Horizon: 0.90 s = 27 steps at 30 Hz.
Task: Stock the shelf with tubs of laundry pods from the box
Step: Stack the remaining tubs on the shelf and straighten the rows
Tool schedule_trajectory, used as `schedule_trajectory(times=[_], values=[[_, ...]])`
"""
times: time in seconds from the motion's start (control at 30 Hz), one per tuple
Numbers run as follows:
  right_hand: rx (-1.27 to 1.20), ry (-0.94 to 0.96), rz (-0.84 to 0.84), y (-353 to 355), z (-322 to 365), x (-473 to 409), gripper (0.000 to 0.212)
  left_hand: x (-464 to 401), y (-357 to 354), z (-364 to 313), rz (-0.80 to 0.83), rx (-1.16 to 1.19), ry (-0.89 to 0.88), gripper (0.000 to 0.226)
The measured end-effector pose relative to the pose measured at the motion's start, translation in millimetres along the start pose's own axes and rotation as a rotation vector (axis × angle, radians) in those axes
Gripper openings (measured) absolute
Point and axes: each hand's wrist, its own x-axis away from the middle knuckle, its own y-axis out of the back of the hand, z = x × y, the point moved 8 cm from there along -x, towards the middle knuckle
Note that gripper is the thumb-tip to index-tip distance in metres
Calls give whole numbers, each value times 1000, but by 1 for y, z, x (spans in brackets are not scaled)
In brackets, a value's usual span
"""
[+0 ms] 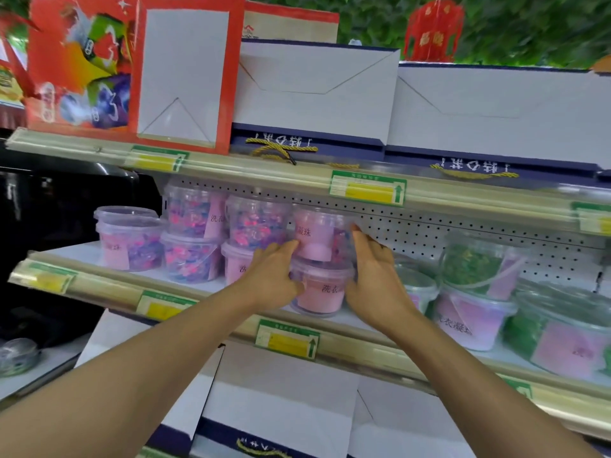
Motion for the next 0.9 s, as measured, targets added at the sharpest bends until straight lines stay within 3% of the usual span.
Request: schedule_trajectory(times=[0.23, 0.4, 0.9], values=[[-13, 104, -14, 11, -3, 71, 55, 63, 1, -17, -155, 23, -88, 47], [-43, 53, 202, -26, -32, 136, 39, 115, -55, -13, 27, 41, 35, 40], [-122, -130, 821, -171, -134, 373, 46, 310, -274, 53, 439, 90, 488, 31]])
